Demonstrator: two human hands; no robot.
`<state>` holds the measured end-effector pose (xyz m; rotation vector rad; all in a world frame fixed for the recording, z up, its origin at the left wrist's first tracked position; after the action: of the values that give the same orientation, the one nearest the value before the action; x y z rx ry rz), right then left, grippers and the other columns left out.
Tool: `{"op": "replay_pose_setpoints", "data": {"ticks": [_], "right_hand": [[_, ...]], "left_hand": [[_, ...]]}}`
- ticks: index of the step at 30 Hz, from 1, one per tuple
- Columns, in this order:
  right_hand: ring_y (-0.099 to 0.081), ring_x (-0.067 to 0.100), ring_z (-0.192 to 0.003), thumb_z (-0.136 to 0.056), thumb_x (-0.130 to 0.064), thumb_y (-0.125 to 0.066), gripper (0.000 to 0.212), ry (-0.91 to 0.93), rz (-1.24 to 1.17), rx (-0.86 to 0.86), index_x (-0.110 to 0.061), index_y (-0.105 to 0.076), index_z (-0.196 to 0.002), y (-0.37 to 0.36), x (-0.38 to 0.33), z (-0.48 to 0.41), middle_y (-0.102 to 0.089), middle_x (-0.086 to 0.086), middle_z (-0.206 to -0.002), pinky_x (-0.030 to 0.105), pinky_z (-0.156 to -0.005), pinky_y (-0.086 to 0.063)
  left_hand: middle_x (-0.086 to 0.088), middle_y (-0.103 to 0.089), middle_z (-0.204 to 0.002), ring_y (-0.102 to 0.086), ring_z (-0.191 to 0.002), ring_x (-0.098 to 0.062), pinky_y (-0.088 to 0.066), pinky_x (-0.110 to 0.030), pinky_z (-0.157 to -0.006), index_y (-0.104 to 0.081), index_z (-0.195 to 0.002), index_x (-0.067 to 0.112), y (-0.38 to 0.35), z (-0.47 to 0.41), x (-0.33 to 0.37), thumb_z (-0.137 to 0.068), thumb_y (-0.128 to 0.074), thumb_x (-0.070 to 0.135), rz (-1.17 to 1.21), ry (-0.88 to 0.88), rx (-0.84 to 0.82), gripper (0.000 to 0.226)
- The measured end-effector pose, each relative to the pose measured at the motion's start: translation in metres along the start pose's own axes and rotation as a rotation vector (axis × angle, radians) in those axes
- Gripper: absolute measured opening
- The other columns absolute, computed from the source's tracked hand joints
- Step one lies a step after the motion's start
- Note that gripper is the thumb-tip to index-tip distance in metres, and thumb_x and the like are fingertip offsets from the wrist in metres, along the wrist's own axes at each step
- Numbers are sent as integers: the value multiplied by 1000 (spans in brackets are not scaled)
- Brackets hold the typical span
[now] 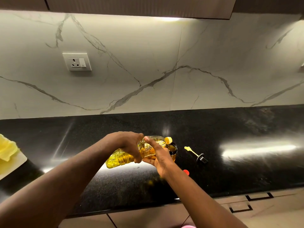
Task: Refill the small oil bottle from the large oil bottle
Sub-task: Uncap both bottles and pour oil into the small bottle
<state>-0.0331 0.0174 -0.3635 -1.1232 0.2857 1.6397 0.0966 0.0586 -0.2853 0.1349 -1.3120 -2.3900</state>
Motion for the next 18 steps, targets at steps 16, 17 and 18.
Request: {"op": "replay_pose_setpoints", "data": {"ticks": [16,17,18], "right_hand": [[-77,32,-106,-61,-45,-102,101,-15,-17,-7,-14,-54,-144,1,0,1,-71,15,-128,45,-82,-68],[-77,32,-106,-62,-45,-101,100,-16,-16,-9,-14,-54,-144,0,0,2,-71,15,-128,44,-82,-68],[-77,32,-106,-63,-45,-101,98,-15,-13,-13,-14,-54,-144,0,-1,3,-71,15,-128,44,-82,-68]], "left_hand": [[-5,-39,-165,-41,-149,-34,-43,-50,-117,-19,-164,29,1,0,2,-72,-91,42,-11,6,-14,117],[-5,-38,-165,-40,-149,-33,-43,-50,-117,-19,-164,29,1,0,2,-72,-91,42,-12,5,-14,117],[-5,-38,-165,-40,-149,-33,-43,-50,-117,-19,-164,28,1,0,2,-72,-90,41,-10,5,-15,117]]}}
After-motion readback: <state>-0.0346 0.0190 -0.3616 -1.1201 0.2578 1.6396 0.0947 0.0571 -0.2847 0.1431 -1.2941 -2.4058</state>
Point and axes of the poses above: each hand's wrist, its own z-axis away from the middle knuckle, its own y-axis out of the back of the hand, x = y × z, the point moved 7 cm from there along -z, towards the middle knuckle
